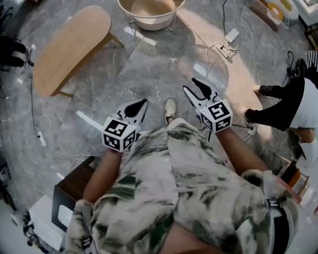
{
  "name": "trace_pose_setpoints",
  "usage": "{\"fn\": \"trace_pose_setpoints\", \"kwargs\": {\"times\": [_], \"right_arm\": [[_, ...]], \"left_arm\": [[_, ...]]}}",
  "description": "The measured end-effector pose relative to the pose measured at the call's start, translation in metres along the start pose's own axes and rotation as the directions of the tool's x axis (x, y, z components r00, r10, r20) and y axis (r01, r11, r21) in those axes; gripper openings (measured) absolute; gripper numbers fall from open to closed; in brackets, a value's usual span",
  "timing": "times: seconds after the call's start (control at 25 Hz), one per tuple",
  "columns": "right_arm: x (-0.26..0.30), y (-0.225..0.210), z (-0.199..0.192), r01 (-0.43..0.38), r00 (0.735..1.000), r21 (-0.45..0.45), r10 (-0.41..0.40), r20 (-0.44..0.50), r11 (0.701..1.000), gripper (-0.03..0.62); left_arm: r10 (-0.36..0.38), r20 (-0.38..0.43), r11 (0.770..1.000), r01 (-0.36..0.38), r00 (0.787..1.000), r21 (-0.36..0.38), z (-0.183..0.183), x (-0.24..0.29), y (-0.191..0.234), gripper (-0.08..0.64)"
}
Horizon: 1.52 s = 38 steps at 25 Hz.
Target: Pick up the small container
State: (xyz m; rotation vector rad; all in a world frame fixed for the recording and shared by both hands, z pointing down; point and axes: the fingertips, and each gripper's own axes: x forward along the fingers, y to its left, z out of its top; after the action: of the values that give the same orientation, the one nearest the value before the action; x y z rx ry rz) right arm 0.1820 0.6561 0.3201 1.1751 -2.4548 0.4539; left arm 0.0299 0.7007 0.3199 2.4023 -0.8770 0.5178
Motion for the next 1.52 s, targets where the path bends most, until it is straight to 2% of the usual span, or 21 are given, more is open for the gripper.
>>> {"fn": "trace_pose_setpoints", "kwargs": {"times": [0.32, 0.56, 0.76, 1.24, 1.52], "right_arm": [[0.048, -0.074, 0.013, -0.057, 0.998, -0.022, 0.056, -0.039, 0.998, 0.185], [0.077, -0.104, 0.020, -0.062, 0.997, -0.006, 0.062, -0.052, 0.998, 0.178], [0.111, -0.112, 0.027, -0.047, 0.997, -0.014, 0.047, -0.059, 0.999, 0.178], [0.222, -0.143, 0.104, 0.084, 0.993, -0.001, -0.084, -0.080, 0.996, 0.176], [0.295, -0.151, 0.126, 0.148, 0.985, -0.008, -0.149, -0.086, 0.989, 0.176]], "left_arm": [[-0.003, -0.021, 1.000, 0.003, 1.000, 0.005, 0.058, 0.073, 0.021, 0.021], [-0.014, -0.020, 0.999, 0.014, 1.000, -0.029, 0.082, 0.100, 0.040, 0.021], [-0.044, -0.025, 0.999, 0.044, 0.999, -0.017, 0.090, 0.115, 0.073, 0.021], [-0.192, -0.043, 0.980, 0.194, 0.980, 0.052, 0.173, 0.138, 0.197, 0.021], [-0.240, -0.061, 0.967, 0.244, 0.969, 0.073, 0.187, 0.144, 0.278, 0.021]]}}
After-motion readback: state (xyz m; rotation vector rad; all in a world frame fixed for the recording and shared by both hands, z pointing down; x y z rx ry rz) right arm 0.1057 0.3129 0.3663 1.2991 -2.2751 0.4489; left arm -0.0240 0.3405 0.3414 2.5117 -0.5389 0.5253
